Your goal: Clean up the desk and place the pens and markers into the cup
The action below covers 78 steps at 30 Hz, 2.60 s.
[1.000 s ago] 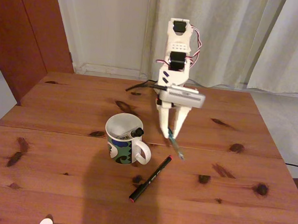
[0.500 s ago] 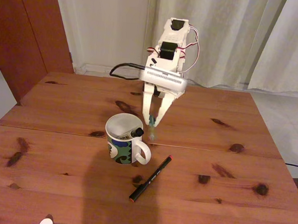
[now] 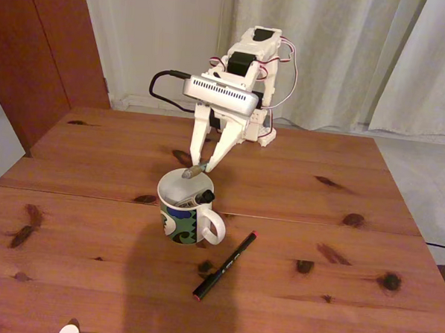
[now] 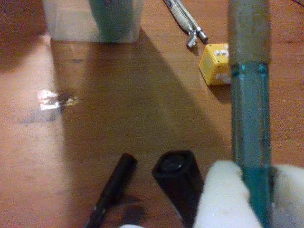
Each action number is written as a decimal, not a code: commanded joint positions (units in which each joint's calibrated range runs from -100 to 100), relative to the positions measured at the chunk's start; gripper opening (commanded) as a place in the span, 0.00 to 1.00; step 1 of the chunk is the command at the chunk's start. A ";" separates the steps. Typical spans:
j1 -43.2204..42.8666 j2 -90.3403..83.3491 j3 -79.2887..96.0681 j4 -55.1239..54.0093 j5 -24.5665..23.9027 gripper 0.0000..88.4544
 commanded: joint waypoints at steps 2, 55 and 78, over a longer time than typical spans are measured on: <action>0.92 -2.33 -3.94 -1.22 -1.89 0.01; 1.72 13.47 -5.92 -1.13 -2.46 0.01; 1.64 6.85 -16.83 -0.96 -4.98 0.01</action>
